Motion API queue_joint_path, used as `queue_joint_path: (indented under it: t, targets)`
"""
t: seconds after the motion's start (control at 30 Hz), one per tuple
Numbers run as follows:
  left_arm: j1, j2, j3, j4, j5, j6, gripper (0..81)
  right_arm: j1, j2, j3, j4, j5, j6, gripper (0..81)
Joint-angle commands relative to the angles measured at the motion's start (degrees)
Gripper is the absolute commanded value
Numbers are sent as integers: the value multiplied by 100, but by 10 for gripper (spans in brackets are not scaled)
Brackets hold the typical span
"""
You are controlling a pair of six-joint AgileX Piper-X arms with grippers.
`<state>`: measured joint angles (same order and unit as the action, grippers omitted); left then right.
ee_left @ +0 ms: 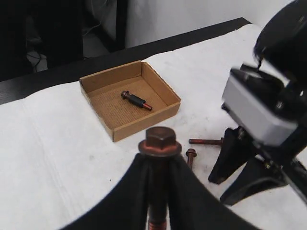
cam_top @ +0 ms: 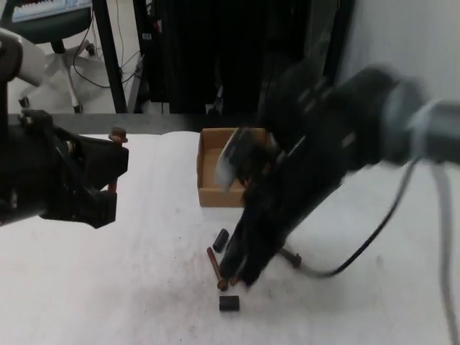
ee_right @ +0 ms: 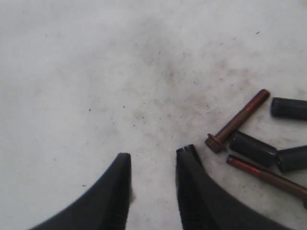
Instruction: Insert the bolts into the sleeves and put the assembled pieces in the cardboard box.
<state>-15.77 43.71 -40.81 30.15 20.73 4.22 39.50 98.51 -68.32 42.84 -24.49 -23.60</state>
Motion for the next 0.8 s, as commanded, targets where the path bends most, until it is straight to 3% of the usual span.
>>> queue_joint_path:
  t: [0.0,0.3,0.77]
  targets:
    - [21,-31,-31,-31,44,144,0,268,299,0,-56,430,-373,309]
    - [21,-31,-31,163,72,224,0,509,557,0,-172,1405,-1164,309]
    - [21,-31,-31,176,73,243,0,456,683,-11,-224,1728,-1761,309]
